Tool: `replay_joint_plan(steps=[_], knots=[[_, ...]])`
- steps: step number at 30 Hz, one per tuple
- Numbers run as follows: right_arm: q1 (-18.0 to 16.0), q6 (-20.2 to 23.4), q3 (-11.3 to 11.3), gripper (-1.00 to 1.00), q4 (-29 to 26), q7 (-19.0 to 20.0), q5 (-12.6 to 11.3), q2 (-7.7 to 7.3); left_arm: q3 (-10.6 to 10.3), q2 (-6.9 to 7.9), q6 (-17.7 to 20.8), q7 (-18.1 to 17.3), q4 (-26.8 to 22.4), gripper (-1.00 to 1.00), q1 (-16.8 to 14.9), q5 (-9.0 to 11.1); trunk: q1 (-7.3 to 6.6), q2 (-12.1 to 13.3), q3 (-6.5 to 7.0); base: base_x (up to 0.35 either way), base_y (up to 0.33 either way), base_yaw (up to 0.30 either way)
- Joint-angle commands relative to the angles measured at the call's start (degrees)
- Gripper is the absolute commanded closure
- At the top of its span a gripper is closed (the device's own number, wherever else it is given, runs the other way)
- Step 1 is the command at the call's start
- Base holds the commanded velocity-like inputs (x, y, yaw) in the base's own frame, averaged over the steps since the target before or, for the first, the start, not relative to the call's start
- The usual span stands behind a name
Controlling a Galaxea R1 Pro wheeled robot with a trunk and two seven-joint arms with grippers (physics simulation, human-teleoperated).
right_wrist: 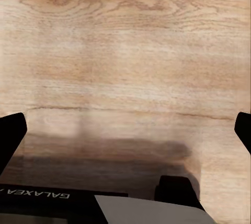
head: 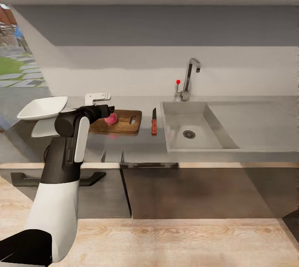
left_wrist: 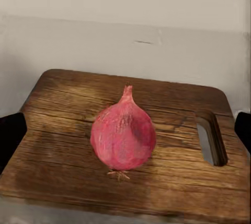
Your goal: In the kitchen, take the Vidalia onion out of the sink, dice it on the chopping board with the paring knife, put the diced onion into the bowl on the countertop, then place both the paring knife and the chopping board into the sink.
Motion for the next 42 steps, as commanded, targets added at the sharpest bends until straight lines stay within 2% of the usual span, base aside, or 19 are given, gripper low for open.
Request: replay_joint_plan(steps=[1, 18, 30, 42], knots=[[0.0, -0.1, -0.2, -1.00, 0.1, -0.4, 0.6, 0.02, 0.0, 0.00, 0.2, 0.5, 0.0, -1.00, 0.0, 0.4, -0.04, 0.0, -0.05, -0.327, 0.000, 0.000], [0.0, -0.1, -0.2, -1.00, 0.1, -0.4, 0.6, 0.02, -0.3, 0.21, 0.0, 0.5, 0.9, -1.00, 0.3, 0.3, -0.04, 0.0, -0.05, -0.333, 0.000, 0.000], [0.0, -0.1, -0.2, -1.00, 0.0, -0.4, 0.6, 0.02, -0.3, 0.27, -0.1, 0.4, 2.0, -1.00, 1.9, 0.3, -0.04, 0.0, -0.05, -0.335, 0.000, 0.000], [0.0, -0.2, -0.3, -1.00, 0.0, -0.5, 0.6, -0.08, -0.3, 0.27, -0.3, 0.2, 2.6, -1.00, 6.8, 0.3, -0.04, 0.0, -0.05, -0.062, 0.000, 0.000]])
